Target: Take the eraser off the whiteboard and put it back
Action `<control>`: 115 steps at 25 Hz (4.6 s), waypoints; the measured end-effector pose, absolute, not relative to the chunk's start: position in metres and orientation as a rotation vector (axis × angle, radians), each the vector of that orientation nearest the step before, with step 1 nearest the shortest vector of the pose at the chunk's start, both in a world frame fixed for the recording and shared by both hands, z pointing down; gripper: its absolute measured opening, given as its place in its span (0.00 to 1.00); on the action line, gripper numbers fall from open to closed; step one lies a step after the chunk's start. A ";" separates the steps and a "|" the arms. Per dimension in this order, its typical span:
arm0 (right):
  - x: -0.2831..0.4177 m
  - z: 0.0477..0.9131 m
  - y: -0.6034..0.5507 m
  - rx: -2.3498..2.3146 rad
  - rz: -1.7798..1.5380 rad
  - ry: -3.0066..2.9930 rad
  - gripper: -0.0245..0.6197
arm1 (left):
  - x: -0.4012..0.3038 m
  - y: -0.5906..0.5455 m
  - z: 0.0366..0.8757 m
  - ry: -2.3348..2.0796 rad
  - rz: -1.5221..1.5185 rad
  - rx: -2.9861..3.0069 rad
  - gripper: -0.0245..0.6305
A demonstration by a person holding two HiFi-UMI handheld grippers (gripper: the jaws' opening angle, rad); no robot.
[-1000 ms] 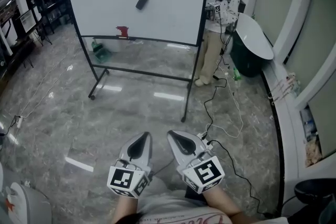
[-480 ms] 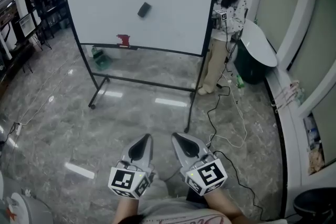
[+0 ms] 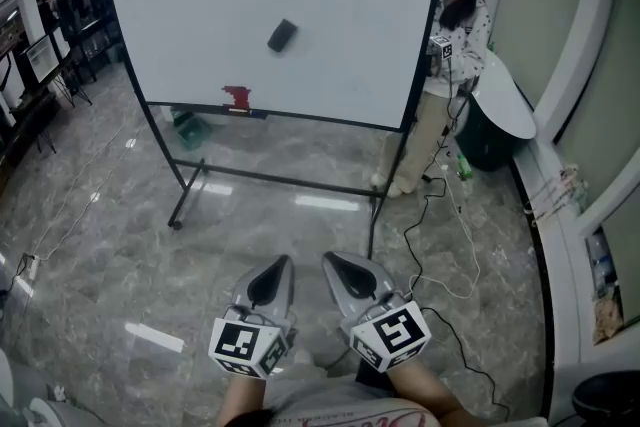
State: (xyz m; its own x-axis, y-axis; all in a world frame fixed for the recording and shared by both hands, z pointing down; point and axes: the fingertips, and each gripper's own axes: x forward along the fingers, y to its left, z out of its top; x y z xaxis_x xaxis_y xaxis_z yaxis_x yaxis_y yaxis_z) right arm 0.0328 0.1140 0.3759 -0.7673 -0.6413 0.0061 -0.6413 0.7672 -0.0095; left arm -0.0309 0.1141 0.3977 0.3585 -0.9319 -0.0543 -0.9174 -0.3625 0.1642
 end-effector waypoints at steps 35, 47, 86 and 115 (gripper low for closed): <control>-0.033 0.363 -0.165 1.033 -0.022 -2.971 0.04 | -0.092 -0.183 0.363 -1.726 -0.153 2.633 0.04; -0.041 0.357 -0.258 0.971 -0.037 -2.982 0.04 | -0.121 -0.320 0.318 -1.984 0.026 2.693 0.28; -0.060 0.347 -0.332 1.160 -0.060 -2.922 0.04 | -0.144 -0.439 0.295 -2.138 0.473 2.780 0.38; -0.066 0.358 -0.300 1.172 -0.061 -2.890 0.04 | -0.139 -0.333 0.343 -1.843 -0.085 2.593 0.38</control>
State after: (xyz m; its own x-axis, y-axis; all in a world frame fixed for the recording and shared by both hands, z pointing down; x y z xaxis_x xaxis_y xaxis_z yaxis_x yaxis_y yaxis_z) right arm -0.0659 -0.3000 0.3584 -0.7176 -0.6964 0.0058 -0.6955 0.7171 0.0447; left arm -0.1388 -0.3328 0.3428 0.3278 -0.9424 -0.0668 -0.9445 -0.3284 -0.0022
